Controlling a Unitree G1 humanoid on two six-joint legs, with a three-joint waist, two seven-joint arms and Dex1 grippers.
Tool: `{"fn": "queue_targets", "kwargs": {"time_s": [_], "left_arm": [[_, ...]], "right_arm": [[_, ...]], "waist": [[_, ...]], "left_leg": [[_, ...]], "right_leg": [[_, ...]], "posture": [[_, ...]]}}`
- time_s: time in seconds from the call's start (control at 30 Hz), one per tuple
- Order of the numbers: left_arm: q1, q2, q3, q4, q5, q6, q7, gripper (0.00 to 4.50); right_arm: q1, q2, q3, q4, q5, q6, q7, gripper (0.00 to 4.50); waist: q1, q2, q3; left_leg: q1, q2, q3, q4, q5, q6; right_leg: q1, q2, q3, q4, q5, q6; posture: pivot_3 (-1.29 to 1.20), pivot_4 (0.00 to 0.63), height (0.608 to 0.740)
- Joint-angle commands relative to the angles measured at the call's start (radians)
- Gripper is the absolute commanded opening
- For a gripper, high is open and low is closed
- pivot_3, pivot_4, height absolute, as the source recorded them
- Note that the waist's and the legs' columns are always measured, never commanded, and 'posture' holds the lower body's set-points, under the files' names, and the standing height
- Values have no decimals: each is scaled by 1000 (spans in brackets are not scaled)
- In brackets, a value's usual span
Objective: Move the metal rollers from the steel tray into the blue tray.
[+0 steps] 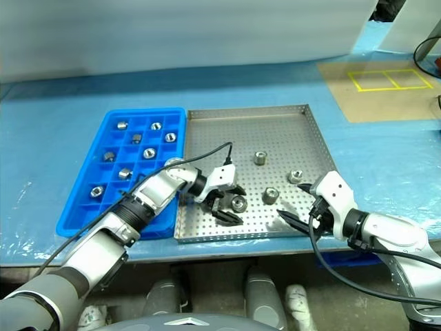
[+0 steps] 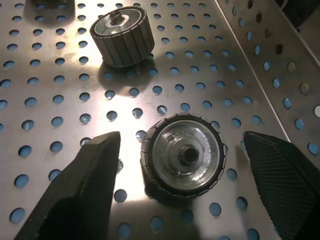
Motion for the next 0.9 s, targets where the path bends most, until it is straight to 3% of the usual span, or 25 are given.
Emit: {"fn": "queue_targets", "kwargs": {"time_s": [0.03, 0.13, 0.17, 0.4, 0.53, 0.67, 0.9], "left_arm": [[-25, -20, 29, -2, 0, -25, 15, 2870], [-22, -30, 56, -37, -24, 6, 13, 1782], [-21, -32, 65, -50, -32, 22, 13, 1716], [33, -4, 160, -233, -76, 181, 111, 1719], [94, -11, 245, -349, -55, 243, 313, 1719], [236, -44, 395, -590, -67, 374, 560, 1719], [502, -93, 544, -976, -50, 468, 843, 1719]], "right_arm": [[-23, -4, -9, -33, 20, -5, -13, 4500], [-44, -8, 9, -20, 20, -8, -12, 4500], [-53, -9, 15, -15, 21, -9, -10, 4500], [-179, 2, 135, 88, -2, -59, 34, 4500], [-303, 30, 241, 205, -34, -122, 79, 4500], [-450, 72, 347, 362, -72, -202, 159, 4500], [-636, 146, 461, 598, -131, -334, 285, 4500]], "waist": [[-6, 0, 0], [-10, 0, 0], [-10, 0, 0], [-8, 0, 0], [1, 0, 0], [17, 0, 0], [94, 0, 1]], "left_leg": [[0, 0, 0, 0, 0, 0], [0, -1, 0, 1, -1, 1], [0, -1, 0, 1, -1, 1], [0, 0, 0, 1, -1, 2], [0, 0, -1, 1, -1, 1], [0, 1, -1, 1, 0, 1], [-2, 5, -1, -2, 2, 3]], "right_leg": [[1, 0, 0, 0, 0, 0], [1, -1, 0, -1, 0, 0], [1, 0, 0, -1, 0, 0], [1, 0, -1, -1, 0, 0], [2, 0, -2, 0, 0, 0], [2, 0, -3, 0, 0, 0], [0, -1, -7, -1, -1, -1]], "posture": [[-542, 150, 740], [-524, 150, 740], [-515, 150, 740], [-370, 150, 740], [-245, 150, 740], [-107, 150, 740], [66, 150, 740]]}}
